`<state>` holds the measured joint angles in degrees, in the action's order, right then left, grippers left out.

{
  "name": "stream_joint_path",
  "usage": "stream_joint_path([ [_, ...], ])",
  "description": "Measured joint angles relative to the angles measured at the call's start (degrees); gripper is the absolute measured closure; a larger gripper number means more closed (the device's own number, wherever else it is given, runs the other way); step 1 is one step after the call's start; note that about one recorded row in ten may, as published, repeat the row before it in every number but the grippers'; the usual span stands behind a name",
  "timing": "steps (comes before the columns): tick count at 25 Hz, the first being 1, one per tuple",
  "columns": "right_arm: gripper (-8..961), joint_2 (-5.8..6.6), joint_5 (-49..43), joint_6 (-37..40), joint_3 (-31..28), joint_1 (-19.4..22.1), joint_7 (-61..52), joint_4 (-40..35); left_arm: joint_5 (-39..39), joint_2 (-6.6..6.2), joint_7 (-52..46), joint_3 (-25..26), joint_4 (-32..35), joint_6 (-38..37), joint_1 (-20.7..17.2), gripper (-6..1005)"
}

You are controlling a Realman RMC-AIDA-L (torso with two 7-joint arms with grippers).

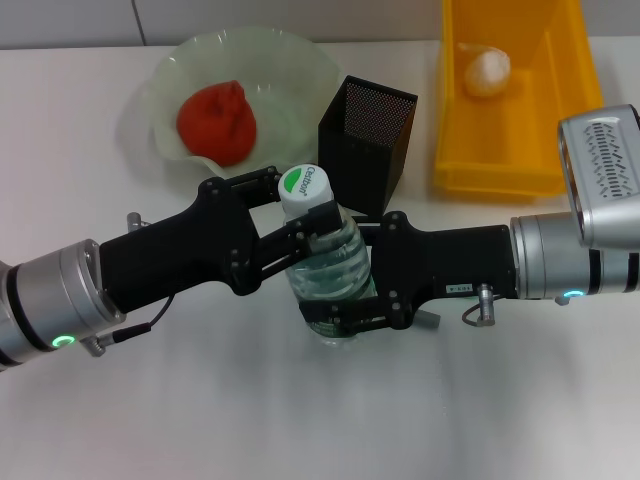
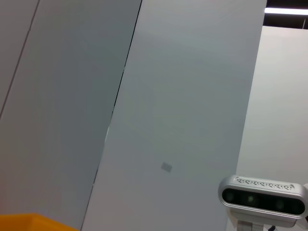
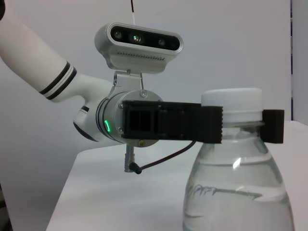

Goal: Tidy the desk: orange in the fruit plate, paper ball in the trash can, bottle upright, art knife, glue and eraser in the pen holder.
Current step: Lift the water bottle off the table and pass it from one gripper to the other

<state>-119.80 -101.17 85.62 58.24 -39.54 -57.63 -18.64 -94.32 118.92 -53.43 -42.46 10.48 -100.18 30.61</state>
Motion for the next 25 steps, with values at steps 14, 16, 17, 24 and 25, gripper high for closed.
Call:
stream_joint_path([
  [14, 137, 0.03, 2.8, 0.1, -0.3, 1.1, 2.1, 0.0, 0.1, -0.11, -0.1, 0.0, 0.2, -0.2, -0.2, 547],
  [16, 125, 0.07, 2.9, 0.1, -0.3, 1.1, 2.1, 0.0, 0.1, -0.1, -0.4, 0.0, 0.3, -0.2, -0.3, 546],
  [17, 119, 0.08, 2.9, 0.1, -0.3, 1.1, 2.1, 0.0, 0.1, -0.1, -0.4, 0.1, 0.3, -0.2, -0.3, 545],
  [24, 113, 0.1, 2.9, 0.0, -0.2, 1.1, 2.2, 0.0, 0.2, -0.09, -0.3, 0.4, 0.3, -0.4, -0.1, 541],
  [25, 113, 0.1, 2.9, 0.0, -0.2, 1.1, 2.2, 0.0, 0.2, -0.09, -0.3, 0.4, 0.3, -0.4, -0.1, 541],
])
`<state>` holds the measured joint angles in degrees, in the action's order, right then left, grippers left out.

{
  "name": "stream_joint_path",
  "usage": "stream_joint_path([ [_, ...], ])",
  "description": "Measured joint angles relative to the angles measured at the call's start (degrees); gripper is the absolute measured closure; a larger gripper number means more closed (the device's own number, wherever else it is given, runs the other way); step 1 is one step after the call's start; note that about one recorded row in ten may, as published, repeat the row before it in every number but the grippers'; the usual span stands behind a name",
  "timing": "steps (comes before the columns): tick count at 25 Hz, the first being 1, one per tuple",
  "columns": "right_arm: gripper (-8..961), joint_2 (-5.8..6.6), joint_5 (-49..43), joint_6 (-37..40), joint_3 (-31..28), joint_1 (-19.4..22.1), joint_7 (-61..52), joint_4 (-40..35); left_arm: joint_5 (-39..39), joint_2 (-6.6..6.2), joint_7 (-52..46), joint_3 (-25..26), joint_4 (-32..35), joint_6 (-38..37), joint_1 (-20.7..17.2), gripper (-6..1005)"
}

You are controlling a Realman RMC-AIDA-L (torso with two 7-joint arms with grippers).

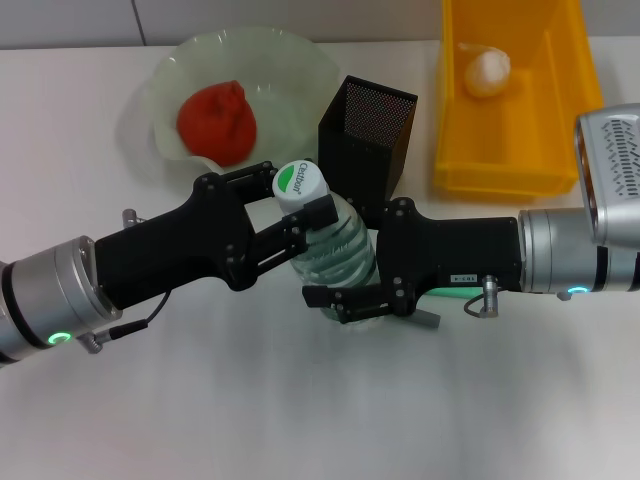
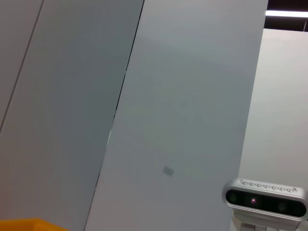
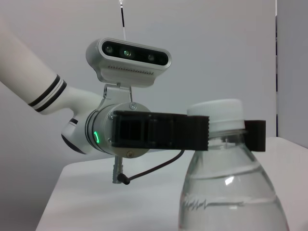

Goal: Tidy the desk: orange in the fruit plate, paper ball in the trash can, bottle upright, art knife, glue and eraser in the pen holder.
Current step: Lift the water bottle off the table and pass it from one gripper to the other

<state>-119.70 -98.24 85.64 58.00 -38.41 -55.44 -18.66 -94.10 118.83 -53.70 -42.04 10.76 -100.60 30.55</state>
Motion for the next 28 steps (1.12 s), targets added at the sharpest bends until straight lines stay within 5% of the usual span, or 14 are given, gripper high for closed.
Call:
stream_joint_path([
  [28, 114, -0.09, -0.1, -8.1, 2.3, -0.6, 1.5, 2.2, 5.1, -0.18, -0.3, 0.2, 1.5, -0.6, 0.4, 526],
])
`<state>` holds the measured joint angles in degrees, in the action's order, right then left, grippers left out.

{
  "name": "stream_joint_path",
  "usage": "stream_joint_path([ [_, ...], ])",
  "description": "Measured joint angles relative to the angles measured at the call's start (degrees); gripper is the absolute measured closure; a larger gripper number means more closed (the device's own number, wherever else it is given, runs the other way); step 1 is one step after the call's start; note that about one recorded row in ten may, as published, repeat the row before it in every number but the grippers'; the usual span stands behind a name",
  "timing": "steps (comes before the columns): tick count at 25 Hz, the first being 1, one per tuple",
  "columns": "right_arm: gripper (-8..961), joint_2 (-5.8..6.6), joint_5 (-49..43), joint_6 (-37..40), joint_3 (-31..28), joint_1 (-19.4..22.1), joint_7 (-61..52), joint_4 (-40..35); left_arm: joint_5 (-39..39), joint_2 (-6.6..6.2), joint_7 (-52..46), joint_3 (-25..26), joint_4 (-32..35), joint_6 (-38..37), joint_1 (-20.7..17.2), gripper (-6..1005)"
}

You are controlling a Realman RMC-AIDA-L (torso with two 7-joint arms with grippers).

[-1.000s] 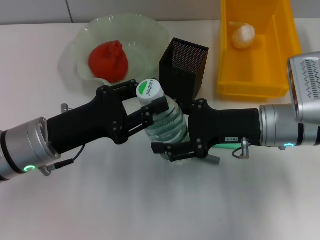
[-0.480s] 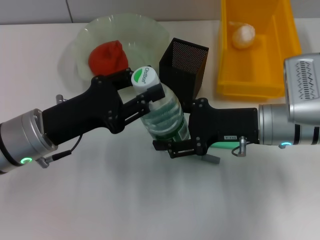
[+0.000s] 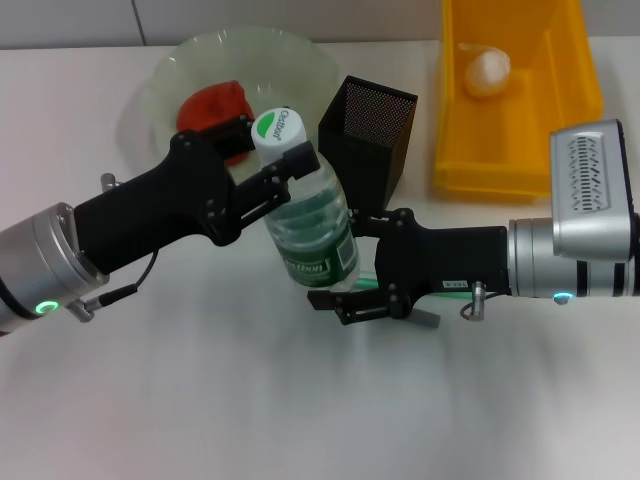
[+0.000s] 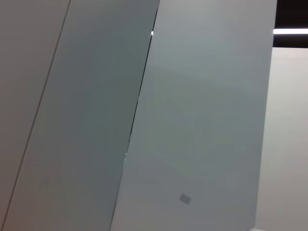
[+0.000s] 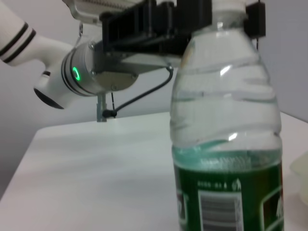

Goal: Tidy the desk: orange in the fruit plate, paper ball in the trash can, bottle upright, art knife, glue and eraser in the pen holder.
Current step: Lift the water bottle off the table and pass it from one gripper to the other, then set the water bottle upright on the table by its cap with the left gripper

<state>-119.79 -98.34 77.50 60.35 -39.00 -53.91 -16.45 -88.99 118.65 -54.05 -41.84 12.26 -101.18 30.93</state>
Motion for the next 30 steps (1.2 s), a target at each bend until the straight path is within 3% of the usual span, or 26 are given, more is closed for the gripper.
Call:
stream_joint_path([
  [9, 114, -0.07, 1.8, -3.2, -0.4, 0.5, 1.6, 1.3, 1.1, -0.08, 0.3, 0.3, 1.7, 0.5, -0.7, 522],
  [30, 114, -0.09, 10.9, -4.2, -0.8, 0.8, 14.7, 11.2, 1.2, -0.01, 7.6, 9.7, 3.5, 7.9, -5.0, 511],
])
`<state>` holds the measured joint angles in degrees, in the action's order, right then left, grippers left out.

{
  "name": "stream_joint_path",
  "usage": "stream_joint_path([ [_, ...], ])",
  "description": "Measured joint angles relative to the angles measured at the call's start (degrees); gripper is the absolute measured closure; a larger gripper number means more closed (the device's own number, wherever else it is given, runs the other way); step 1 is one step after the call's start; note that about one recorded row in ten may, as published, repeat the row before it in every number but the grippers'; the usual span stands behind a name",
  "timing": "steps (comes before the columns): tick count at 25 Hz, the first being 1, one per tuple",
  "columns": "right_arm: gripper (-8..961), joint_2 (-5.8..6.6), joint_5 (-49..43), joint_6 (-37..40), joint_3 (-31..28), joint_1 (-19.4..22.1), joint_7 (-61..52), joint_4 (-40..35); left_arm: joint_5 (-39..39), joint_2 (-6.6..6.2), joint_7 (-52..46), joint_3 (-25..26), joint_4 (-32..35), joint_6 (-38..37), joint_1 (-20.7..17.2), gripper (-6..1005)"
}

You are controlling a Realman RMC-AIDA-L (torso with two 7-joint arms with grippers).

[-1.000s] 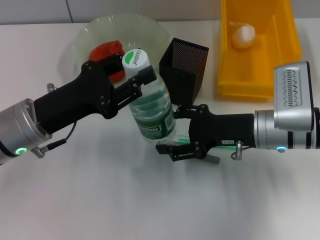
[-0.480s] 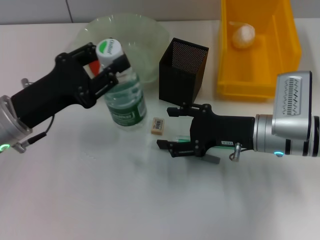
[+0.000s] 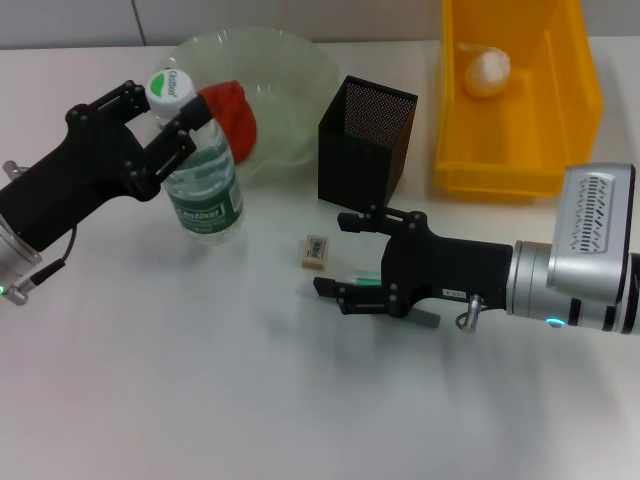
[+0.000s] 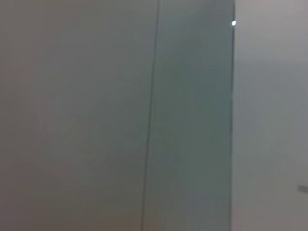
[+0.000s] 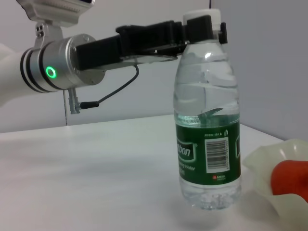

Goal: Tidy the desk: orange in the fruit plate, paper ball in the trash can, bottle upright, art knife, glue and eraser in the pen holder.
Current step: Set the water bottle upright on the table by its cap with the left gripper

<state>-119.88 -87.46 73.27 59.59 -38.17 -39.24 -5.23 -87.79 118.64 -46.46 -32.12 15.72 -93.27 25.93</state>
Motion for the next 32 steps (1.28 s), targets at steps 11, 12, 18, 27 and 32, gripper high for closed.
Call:
stream_joint_path([
  [11, 113, 0.0, 0.9, 0.1, -0.1, 0.4, 1.0, 0.7, 0.0, 0.09, 1.3, 2.0, -0.1, 4.8, 0.1, 505],
  [12, 113, 0.0, 0.9, 0.2, -0.1, 0.4, 1.0, 0.7, 0.0, 0.09, 1.3, 2.0, -0.1, 5.2, 0.2, 504],
  [18, 114, 0.0, 1.3, 0.2, -0.1, 0.4, 1.0, 0.7, 0.5, 0.1, 1.3, 2.1, -0.1, 7.9, 0.4, 501],
  [27, 114, 0.0, 1.3, 0.1, -0.1, 0.4, 1.0, 0.7, 0.6, 0.1, 1.3, 2.1, -0.1, 9.5, 0.6, 496],
  [32, 114, 0.0, 1.3, 0.0, -0.1, 0.4, 1.0, 0.7, 0.6, 0.1, 1.3, 2.1, -0.1, 10.3, 0.8, 494],
])
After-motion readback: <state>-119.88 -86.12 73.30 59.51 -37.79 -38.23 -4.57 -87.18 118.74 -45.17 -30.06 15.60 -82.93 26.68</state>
